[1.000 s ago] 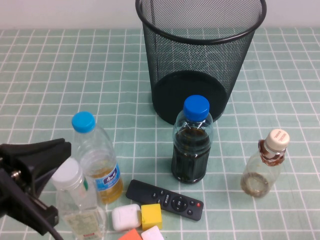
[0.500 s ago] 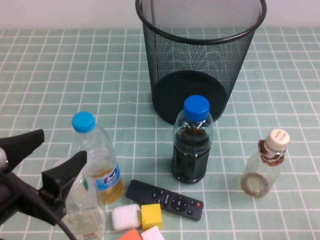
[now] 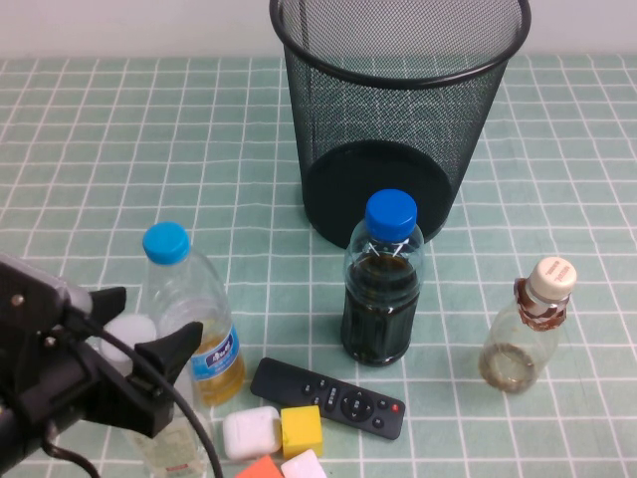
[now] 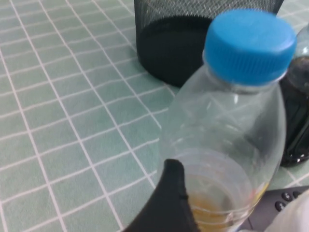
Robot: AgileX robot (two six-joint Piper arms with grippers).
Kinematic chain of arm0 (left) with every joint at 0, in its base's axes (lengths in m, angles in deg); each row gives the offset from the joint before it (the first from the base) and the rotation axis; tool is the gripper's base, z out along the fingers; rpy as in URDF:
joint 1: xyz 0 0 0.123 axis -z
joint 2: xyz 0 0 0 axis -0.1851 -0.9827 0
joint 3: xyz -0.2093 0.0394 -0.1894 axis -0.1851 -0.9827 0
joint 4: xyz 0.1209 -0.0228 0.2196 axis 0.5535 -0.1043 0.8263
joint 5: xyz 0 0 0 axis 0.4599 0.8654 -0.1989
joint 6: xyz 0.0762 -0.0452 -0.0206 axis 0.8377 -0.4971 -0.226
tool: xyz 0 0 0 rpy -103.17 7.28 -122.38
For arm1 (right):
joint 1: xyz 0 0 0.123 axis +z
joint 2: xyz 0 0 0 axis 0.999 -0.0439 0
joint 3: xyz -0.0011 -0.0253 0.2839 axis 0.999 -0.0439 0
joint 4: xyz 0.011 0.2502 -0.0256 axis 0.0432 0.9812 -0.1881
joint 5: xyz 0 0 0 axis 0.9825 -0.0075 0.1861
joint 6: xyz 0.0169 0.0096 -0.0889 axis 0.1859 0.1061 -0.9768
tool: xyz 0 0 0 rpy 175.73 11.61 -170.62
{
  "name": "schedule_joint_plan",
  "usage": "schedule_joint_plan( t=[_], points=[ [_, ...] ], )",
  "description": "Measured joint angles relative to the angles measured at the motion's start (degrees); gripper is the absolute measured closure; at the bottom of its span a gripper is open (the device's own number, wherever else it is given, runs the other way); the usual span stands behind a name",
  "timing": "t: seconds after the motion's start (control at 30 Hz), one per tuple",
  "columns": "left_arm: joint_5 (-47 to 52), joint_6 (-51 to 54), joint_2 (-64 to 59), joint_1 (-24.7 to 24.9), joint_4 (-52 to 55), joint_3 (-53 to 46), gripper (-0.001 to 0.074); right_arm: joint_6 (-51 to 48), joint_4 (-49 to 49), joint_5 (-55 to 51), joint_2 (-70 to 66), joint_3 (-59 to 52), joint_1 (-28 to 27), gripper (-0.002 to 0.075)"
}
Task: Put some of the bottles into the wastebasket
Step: Pick up a bottle from the table with left arm
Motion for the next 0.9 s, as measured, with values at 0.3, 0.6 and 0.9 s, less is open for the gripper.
schedule_joint_plan(
  t=[0.3,0.6,0.9],
  points=[
    [1.5,-0.1,-2.5,0.0,0.1,0.6,0.0407,0.0,0.0,0.0,0.0,0.0,0.0,0.0734],
    [34.2,-8.5,-1.9,0.0,7.0,18.2,0.0407,0.0,0.0,0.0,0.0,0.0,0.0,0.0734],
    [51.4,-11.4,-3.6,0.0,5.5,48.6,0.0407,0.0,0.0,0.0,0.0,0.0,0.0,0.0734]
  ],
)
